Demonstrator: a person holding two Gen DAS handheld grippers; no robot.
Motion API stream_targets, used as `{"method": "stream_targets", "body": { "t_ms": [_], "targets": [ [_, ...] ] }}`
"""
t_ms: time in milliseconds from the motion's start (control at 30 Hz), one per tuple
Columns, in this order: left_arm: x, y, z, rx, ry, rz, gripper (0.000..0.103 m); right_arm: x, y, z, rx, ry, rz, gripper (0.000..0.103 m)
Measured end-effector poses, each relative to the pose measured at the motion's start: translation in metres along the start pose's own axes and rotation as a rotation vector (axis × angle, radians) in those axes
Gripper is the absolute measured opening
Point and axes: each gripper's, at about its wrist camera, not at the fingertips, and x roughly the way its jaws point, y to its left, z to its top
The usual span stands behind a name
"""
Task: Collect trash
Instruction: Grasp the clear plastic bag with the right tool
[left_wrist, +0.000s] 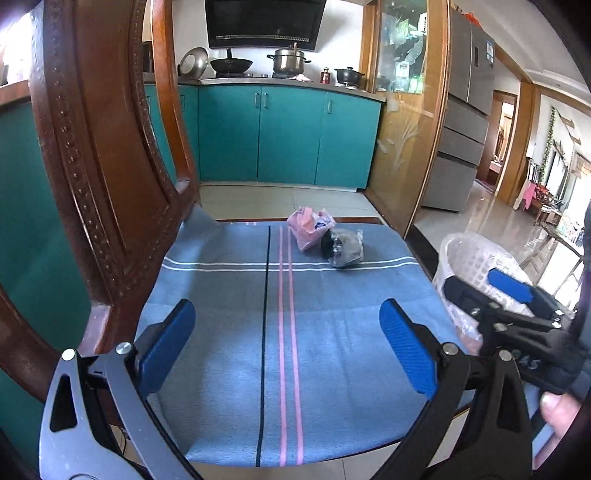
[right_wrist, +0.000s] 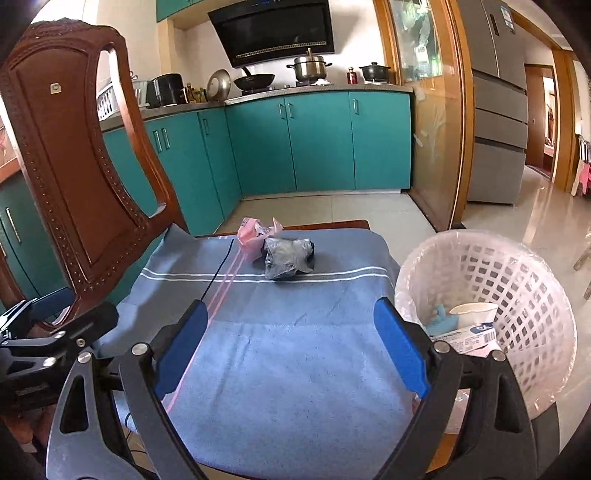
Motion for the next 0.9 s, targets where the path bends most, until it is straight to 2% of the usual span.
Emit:
{"method": "stream_targets", "body": {
  "t_ms": [267,500,700,900],
  "targets": [
    [0.000,0.000,0.003,-0.009,-0.008,-0.009,0.099,0.007,0.007,-0.003,-0.023,0.018,-0.010,0.090],
    [0.006,0.005,0.007,-0.029,-0.009,0.021,0.099,0.018,0.010,-0.002,-0.022,0.034,-0.015,0.090],
    [0.022,0.019,0.013,-0.077,0.006,0.062,0.099,0.097,0.021,0.020,-0.038,0.149,-0.037,0.092],
    [0.038,0.033,0.012,-0.104,0.029,0.091,0.099,0.176,0.025,0.030,-0.056,0.220,-0.101,0.092]
  ]
}}
